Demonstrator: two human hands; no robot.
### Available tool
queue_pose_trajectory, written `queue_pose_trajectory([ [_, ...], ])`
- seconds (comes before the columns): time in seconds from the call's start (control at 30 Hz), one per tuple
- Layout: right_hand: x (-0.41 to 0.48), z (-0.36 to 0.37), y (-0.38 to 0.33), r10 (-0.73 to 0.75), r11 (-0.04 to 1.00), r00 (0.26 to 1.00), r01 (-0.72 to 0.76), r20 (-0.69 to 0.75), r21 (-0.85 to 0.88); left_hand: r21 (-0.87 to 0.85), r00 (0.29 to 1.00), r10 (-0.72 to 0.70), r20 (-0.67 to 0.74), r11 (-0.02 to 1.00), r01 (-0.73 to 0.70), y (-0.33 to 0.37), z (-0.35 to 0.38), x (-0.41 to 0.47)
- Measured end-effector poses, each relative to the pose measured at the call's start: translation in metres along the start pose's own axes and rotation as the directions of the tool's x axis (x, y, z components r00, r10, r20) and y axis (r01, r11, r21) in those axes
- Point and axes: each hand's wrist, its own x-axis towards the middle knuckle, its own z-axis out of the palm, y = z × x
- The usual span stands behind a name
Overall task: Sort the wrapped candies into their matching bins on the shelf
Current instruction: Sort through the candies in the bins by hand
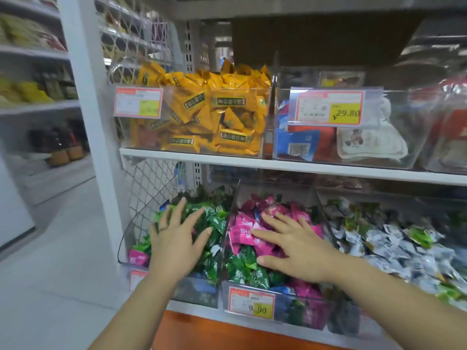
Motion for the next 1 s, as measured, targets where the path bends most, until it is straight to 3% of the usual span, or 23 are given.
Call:
queue_pose_trajectory([
  [0.17, 0.013, 0.000, 0.011, 0.007, 0.997, 1.000, -0.005, 0.024, -0.078, 0.205, 0.958, -0.021, 0.286, 0.978, -0.040, 0.000, 0.007, 0.000],
  [0.37, 0.039, 0.000, 0.025, 0.069, 0.993, 0.998, -0.069, -0.006, -0.093, 0.228, 0.920, -0.075, 0.384, 0.974, -0.015, 0.007, 0.003, 0.012],
  [0.47, 0.041, -0.004, 0.023, 0.089, 0.995, 0.996, -0.089, -0.003, -0.045, 0.124, 0.945, -0.075, 0.318, 0.992, 0.037, 0.010, -0.004, 0.013],
  [0.63, 0.011, -0.016, 0.027, 0.047, 0.997, 0.993, -0.041, -0.112, 0.058, -0.037, 0.997, -0.014, 0.080, 0.999, 0.017, 0.036, -0.016, 0.002],
  [0.8, -0.038, -0.034, 0.047, 0.043, 0.988, 0.974, -0.008, -0.221, 0.156, -0.154, 0.987, 0.163, 0.000, 0.975, -0.161, 0.099, -0.016, -0.008],
  [1.0, -0.116, -0.040, 0.094, 0.204, 0.962, 0.919, -0.124, -0.337, 0.243, -0.326, 0.902, 0.431, -0.039, 0.847, -0.419, 0.197, 0.002, -0.020],
])
